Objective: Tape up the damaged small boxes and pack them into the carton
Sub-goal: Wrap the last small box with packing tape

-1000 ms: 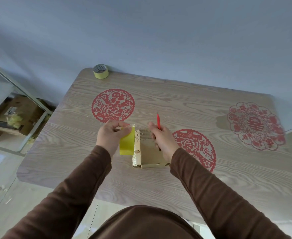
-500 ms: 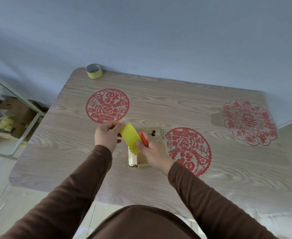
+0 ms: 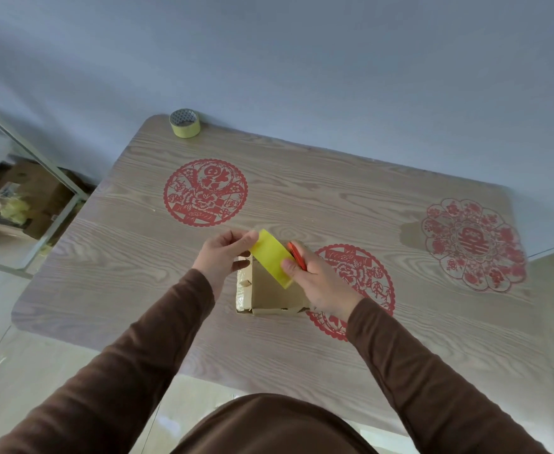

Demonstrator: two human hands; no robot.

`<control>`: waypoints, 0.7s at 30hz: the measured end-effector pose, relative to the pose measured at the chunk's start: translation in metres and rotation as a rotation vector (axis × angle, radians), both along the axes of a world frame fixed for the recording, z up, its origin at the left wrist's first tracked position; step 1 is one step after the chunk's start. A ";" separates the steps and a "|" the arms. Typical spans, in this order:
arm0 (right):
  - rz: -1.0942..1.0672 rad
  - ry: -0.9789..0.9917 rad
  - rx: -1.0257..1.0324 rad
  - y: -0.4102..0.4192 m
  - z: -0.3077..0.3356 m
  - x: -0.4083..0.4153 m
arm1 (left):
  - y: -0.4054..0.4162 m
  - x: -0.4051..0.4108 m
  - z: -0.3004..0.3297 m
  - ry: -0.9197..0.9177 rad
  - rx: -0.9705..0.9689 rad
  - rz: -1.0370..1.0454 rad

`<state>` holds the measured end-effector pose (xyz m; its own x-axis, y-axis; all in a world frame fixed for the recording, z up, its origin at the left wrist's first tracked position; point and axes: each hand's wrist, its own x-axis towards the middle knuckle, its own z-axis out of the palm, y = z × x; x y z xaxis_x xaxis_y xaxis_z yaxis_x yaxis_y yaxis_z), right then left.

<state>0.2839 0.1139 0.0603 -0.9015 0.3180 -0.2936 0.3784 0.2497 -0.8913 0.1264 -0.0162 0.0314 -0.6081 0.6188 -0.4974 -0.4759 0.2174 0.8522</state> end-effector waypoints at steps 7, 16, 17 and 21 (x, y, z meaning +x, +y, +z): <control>0.151 -0.038 0.026 0.046 0.009 0.026 | 0.020 0.014 0.005 0.018 -0.034 -0.079; 0.247 -0.065 0.030 0.083 0.009 0.032 | 0.042 0.043 0.006 0.319 -0.093 0.114; 0.265 -0.061 0.041 0.085 0.009 0.031 | 0.043 0.047 0.005 0.321 -0.103 0.151; 0.315 -0.037 0.074 0.091 0.009 0.026 | 0.051 0.056 0.005 0.413 -0.196 0.271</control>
<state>0.3095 0.2049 0.0692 -0.9481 0.0466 -0.3145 0.3039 0.4234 -0.8534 0.1828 0.0346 0.0369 -0.9030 0.3315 -0.2734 -0.1709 0.3067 0.9363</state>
